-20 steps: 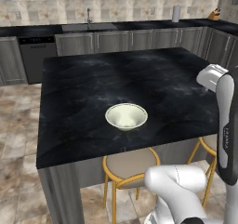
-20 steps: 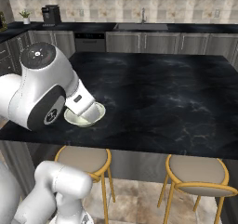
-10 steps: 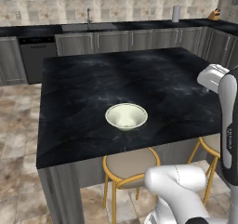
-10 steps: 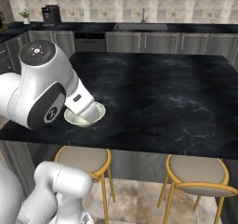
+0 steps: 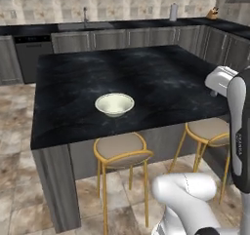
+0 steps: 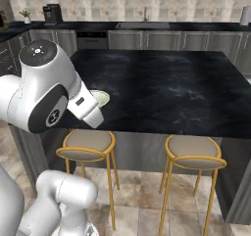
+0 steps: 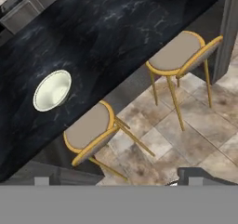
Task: Pick up the bowls from the cabinet and place each bowl in front of a stool on the dining counter.
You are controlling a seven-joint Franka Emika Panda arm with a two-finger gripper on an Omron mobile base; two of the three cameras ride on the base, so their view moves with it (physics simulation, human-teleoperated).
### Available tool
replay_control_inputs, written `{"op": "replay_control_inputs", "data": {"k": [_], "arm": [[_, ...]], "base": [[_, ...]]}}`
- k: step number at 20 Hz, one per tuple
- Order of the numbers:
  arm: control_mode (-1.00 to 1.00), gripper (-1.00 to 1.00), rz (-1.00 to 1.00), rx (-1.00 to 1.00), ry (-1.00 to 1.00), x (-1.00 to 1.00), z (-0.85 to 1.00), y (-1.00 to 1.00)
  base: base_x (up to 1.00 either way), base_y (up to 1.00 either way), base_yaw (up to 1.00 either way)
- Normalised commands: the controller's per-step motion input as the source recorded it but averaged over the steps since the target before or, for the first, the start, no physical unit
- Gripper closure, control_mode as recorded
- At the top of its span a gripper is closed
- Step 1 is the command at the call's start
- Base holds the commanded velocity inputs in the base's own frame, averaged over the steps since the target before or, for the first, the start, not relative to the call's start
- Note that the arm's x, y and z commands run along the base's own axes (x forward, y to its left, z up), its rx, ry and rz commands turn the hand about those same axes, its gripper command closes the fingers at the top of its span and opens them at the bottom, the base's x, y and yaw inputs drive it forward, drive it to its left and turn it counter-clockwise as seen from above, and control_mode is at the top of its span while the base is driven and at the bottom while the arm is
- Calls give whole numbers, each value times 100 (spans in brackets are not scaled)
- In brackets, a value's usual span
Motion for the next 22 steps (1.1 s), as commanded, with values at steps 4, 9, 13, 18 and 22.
{"op": "replay_control_inputs", "data": {"k": [4,9,13,18,22], "arm": [[100,-100,0,0,0,0,0,0],[100,-100,0,0,0,0,0,0],[100,-100,0,0,0,0,0,0],[100,-100,0,0,0,0,0,0],[100,-100,0,0,0,0,0,0]], "base": [[-51,-98,-24],[0,-100,-27],[4,-100,-23],[17,-100,-20],[34,-100,-14]]}}
